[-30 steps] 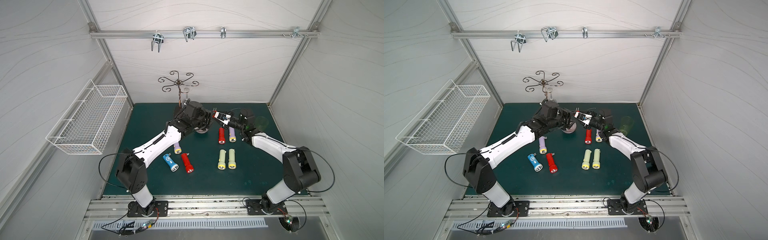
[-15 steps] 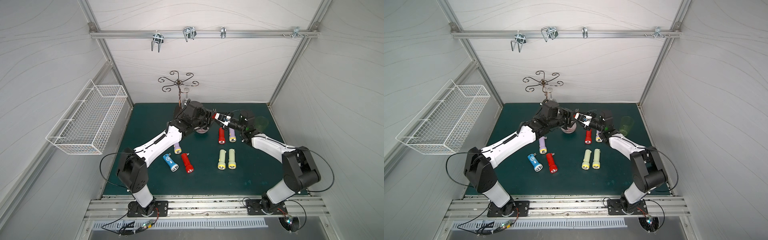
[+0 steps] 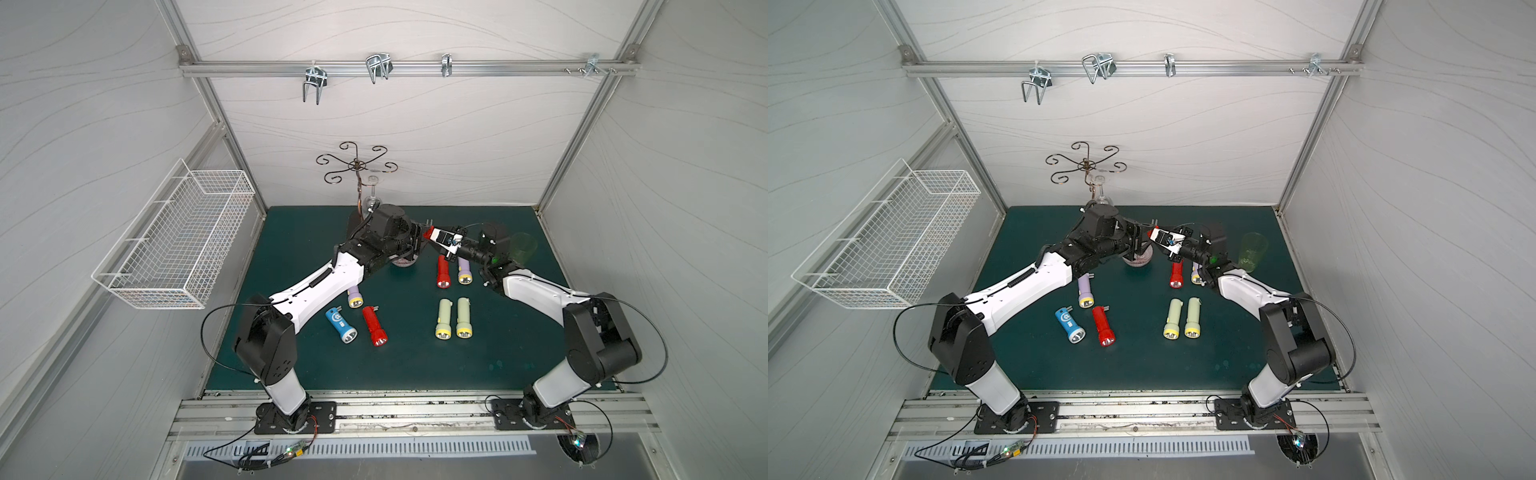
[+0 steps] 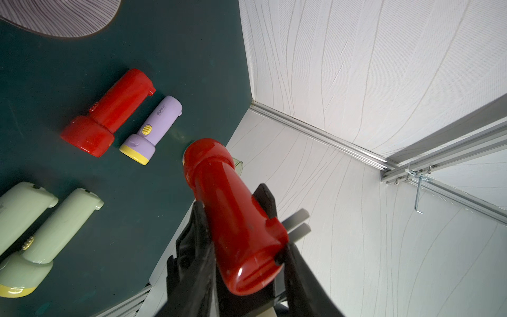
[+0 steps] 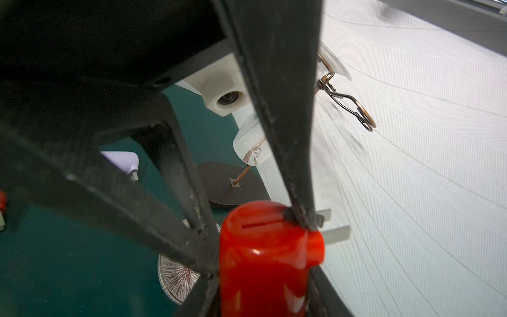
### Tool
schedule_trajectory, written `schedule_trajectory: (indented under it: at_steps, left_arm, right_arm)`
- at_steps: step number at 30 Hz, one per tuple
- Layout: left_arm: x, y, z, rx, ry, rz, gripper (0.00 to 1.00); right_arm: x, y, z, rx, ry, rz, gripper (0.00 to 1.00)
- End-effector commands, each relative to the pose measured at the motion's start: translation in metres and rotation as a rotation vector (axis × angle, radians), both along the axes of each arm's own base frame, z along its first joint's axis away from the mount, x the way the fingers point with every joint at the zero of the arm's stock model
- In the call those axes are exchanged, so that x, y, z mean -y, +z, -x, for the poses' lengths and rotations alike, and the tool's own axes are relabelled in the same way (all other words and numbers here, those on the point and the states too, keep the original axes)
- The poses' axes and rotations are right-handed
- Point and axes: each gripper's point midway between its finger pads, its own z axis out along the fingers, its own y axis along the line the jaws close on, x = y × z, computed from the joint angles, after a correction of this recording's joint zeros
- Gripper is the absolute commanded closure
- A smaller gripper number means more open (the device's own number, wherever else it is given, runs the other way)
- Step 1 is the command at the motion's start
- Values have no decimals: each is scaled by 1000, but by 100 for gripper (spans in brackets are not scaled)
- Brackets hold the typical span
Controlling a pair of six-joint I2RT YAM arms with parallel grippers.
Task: Close the plug at the bottom of the flashlight
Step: Close the plug of the flashlight, then place the flashlight at the center of the board.
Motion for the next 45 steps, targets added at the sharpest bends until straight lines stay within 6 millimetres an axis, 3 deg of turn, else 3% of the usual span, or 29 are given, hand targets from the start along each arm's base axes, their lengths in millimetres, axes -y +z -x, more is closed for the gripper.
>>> schedule_trajectory:
  at_steps: [1, 12, 17, 23, 28, 37, 45]
  left_arm:
    - [2, -3, -10, -10, 22, 40, 60]
    - [11, 8, -17, 40, -19, 64, 71]
    - [10, 7, -16, 45, -16, 64, 89]
    - [-1, 2, -17, 47, 20, 58, 94]
    - [-21, -5, -15, 42, 48, 55, 94]
    - [-77, -43, -10, 71, 77, -31, 96]
    - [-137, -61, 1, 168, 80, -168, 96]
  right_arm:
    - [-11, 26, 17, 104, 67, -42, 100]
    - [-24, 34, 30, 108, 112, -74, 100]
    - [-27, 32, 31, 103, 113, -78, 100]
    - [-23, 30, 23, 91, 73, -82, 100]
    - [-16, 29, 6, 66, 3, -119, 100]
    - [-5, 38, -10, 37, -127, -200, 100]
    - [11, 43, -14, -59, -395, -326, 100]
